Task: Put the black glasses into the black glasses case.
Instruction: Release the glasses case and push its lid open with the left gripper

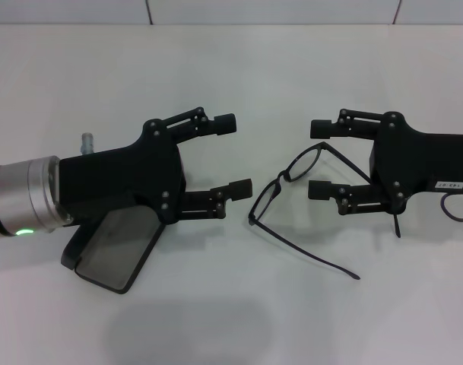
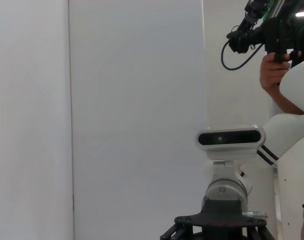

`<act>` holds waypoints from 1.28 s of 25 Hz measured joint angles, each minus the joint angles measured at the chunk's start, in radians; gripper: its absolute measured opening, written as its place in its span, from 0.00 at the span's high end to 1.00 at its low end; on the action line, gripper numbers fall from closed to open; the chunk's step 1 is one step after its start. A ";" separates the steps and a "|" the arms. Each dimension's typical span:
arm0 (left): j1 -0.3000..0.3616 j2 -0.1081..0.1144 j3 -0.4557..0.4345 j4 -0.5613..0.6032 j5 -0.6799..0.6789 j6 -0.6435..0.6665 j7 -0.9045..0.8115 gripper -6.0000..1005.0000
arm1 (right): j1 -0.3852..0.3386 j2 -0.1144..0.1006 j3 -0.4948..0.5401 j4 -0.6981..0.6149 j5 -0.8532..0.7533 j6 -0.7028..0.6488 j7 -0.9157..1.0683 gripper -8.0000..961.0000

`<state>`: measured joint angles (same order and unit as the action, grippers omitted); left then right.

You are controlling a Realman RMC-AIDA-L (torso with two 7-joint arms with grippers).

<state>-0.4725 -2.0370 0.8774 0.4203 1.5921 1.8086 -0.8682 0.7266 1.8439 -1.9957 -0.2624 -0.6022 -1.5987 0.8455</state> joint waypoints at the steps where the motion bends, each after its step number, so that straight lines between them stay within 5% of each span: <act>1: 0.000 0.000 0.000 0.000 0.000 0.000 0.000 0.16 | 0.000 0.000 0.000 0.000 0.000 0.004 0.000 0.18; 12: 0.006 -0.010 -0.002 -0.003 -0.050 -0.003 -0.006 0.16 | -0.008 0.006 0.019 0.003 -0.002 0.036 -0.014 0.18; 18: 0.027 -0.009 -0.077 0.051 -0.102 -0.073 -0.204 0.16 | -0.029 0.004 0.022 0.001 -0.002 0.034 -0.015 0.18; 19: 0.038 0.012 -0.091 0.167 -0.052 -0.138 -0.416 0.16 | -0.030 0.004 0.023 0.001 -0.002 0.034 -0.016 0.18; 23: 0.058 0.048 -0.091 0.406 0.119 -0.185 -0.736 0.16 | -0.042 -0.001 0.023 0.004 -0.002 0.031 -0.016 0.18; 26: 0.079 0.056 -0.090 0.593 0.270 -0.187 -0.947 0.16 | -0.051 -0.003 0.025 0.001 -0.002 0.033 -0.016 0.18; 30: 0.108 0.001 -0.094 0.788 0.460 -0.190 -1.063 0.16 | -0.056 0.000 0.039 0.000 -0.003 0.036 -0.016 0.19; 31: 0.108 0.001 -0.094 0.788 0.460 -0.190 -1.063 0.16 | -0.057 0.001 0.042 0.000 -0.003 0.036 -0.016 0.19; 32: 0.116 -0.032 -0.092 0.842 0.538 -0.191 -1.079 0.16 | -0.057 0.002 0.043 0.000 -0.003 0.036 -0.016 0.19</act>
<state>-0.3562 -2.0686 0.7852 1.2627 2.1301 1.6179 -1.9471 0.6697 1.8455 -1.9531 -0.2627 -0.6052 -1.5626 0.8298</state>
